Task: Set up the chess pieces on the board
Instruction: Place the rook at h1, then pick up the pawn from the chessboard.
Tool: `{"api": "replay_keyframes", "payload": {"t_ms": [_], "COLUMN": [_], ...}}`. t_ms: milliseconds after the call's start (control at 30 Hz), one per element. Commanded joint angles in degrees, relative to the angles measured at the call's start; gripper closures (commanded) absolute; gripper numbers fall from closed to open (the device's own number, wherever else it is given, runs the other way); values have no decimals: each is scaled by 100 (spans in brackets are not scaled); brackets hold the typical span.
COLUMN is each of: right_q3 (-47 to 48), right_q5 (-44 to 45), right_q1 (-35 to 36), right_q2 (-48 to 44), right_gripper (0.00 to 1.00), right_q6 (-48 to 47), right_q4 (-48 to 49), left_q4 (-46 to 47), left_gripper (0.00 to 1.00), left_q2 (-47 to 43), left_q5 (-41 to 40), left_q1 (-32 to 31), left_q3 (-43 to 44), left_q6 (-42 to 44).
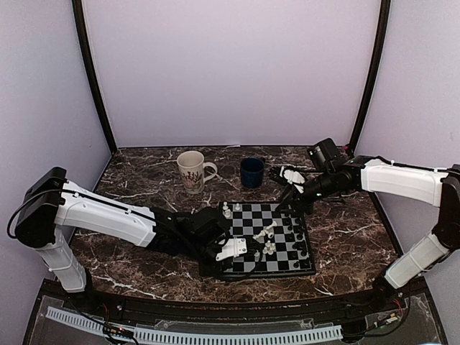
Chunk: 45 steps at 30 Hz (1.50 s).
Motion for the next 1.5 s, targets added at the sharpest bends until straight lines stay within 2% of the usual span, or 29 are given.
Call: {"api": "replay_keyframes", "payload": {"t_ms": [0, 300, 700, 900, 1167, 1467], "right_q3": [-12, -5, 27, 38, 3, -91], "right_q5": [-85, -108, -134, -55, -161, -278], "right_q1": [-24, -27, -24, -70, -523, -791], "right_q2": [48, 82, 83, -7, -299, -477], "right_gripper": [60, 60, 60, 60, 60, 60], "right_q6": [-68, -82, -92, -38, 110, 108], "right_q4": [92, 73, 23, 16, 79, 98], "left_q4": [-48, -151, -71, -387, -1532, -1651], "left_gripper": [87, 73, 65, 65, 65, 64], "left_q2": [60, -35, -399, 131, 1315, 1662], "left_q5": [-62, -159, -119, -230, 13, -217], "left_q1": [-33, -32, -33, -33, -24, -24], "left_q3": [-29, -32, 467, 1302, 2637, 2962], "left_q6": [26, 4, -247, -470, -366, -271]}}
